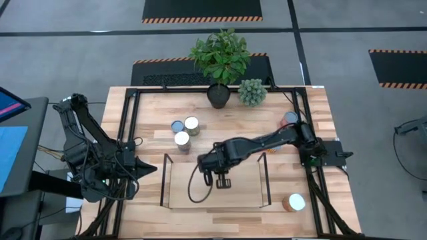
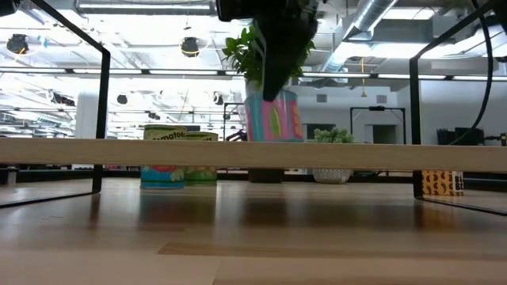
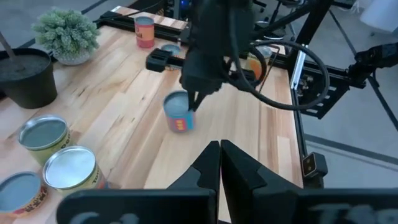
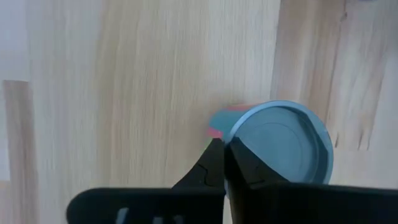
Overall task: Pick and place cans onto a shelf
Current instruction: Put the blue corn can on the shelf
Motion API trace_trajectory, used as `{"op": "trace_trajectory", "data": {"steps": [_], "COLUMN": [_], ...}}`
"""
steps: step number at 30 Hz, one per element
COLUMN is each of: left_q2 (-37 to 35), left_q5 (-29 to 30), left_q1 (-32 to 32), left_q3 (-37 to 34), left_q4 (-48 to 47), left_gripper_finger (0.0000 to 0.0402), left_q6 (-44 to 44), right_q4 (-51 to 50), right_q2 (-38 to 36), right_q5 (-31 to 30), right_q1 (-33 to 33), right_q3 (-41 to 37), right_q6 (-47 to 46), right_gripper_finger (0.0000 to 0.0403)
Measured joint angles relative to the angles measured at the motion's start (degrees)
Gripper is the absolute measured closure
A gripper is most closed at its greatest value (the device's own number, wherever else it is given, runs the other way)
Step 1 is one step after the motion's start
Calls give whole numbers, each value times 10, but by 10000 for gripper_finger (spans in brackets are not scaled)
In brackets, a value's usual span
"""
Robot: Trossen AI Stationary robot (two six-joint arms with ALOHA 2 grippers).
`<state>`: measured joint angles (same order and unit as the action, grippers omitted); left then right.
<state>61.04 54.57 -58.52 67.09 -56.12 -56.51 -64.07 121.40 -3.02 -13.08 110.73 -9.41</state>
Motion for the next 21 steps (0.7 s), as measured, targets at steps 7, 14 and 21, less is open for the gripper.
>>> {"op": "trace_trajectory", "data": {"steps": [7,14,21], "left_q2": [0,0,0], "left_q5": [-1,-1,-3], "left_q1": [0,0,0], "left_q3": [0,0,0], "left_q4": [-2,-2,-2], "left_gripper_finger": [402,402,401], "left_q6": [0,0,0], "right_q4": [12,13,15], "right_q2": [-1,-1,-1], "right_q5": [-23,-34,-45], "right_q1": [-27,-52,-66], "right_q3": [-23,-23,-22], "right_q6": [-73,-122,-157], "right_gripper_finger": [384,339,331]}}
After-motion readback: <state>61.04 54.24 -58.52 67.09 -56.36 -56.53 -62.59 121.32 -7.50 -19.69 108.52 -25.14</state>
